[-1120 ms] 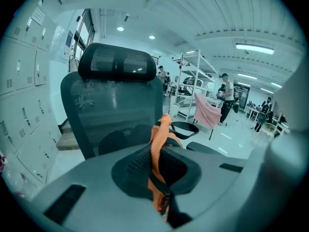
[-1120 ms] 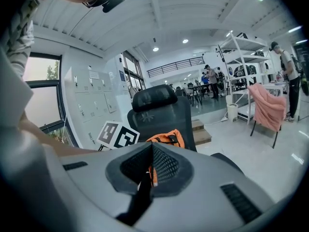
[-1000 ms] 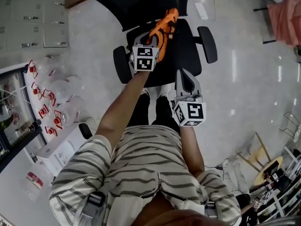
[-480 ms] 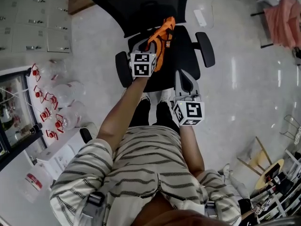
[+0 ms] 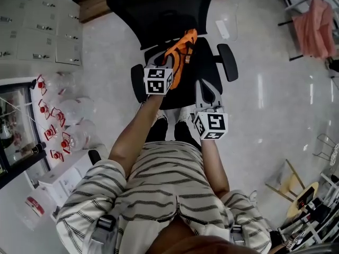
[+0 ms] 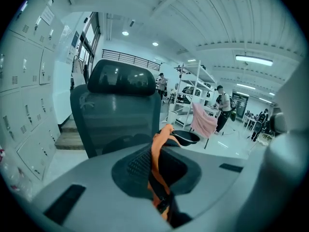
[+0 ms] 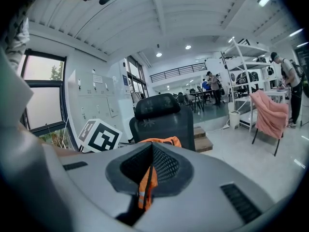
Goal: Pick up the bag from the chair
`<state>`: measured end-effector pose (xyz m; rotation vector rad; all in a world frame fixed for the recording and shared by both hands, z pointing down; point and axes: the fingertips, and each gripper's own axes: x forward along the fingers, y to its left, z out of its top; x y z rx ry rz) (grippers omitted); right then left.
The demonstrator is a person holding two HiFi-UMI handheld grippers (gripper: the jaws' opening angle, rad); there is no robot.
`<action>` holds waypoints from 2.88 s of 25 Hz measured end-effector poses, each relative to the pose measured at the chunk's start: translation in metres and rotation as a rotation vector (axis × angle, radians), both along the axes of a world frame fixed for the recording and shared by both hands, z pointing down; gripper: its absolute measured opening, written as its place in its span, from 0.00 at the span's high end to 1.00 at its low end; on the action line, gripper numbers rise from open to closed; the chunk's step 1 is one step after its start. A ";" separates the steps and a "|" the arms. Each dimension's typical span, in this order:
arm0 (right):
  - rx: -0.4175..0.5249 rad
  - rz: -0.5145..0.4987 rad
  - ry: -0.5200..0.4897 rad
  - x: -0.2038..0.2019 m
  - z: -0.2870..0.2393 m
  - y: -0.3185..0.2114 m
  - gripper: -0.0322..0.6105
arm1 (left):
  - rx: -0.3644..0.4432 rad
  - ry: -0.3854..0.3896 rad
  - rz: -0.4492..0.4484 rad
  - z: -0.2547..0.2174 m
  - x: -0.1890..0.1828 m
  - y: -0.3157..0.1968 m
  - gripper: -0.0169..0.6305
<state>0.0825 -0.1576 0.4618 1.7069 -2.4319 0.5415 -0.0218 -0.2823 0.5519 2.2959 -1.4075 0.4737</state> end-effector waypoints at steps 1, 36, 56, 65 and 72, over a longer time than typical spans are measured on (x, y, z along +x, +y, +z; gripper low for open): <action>0.004 0.000 0.000 0.000 -0.002 0.000 0.92 | 0.004 0.003 0.002 -0.004 0.000 0.001 0.93; 0.085 -0.017 -0.010 -0.019 -0.054 -0.005 0.92 | 0.098 0.102 0.037 -0.113 -0.020 0.041 0.93; 0.173 -0.037 -0.007 -0.026 -0.090 -0.021 0.92 | 0.187 0.134 0.020 -0.151 -0.033 0.060 0.93; 0.196 -0.031 -0.008 -0.028 -0.100 -0.018 0.92 | 0.244 0.169 0.005 -0.175 -0.039 0.073 0.93; 0.196 -0.035 -0.011 -0.034 -0.102 -0.016 0.92 | 0.278 0.179 0.008 -0.186 -0.039 0.080 0.93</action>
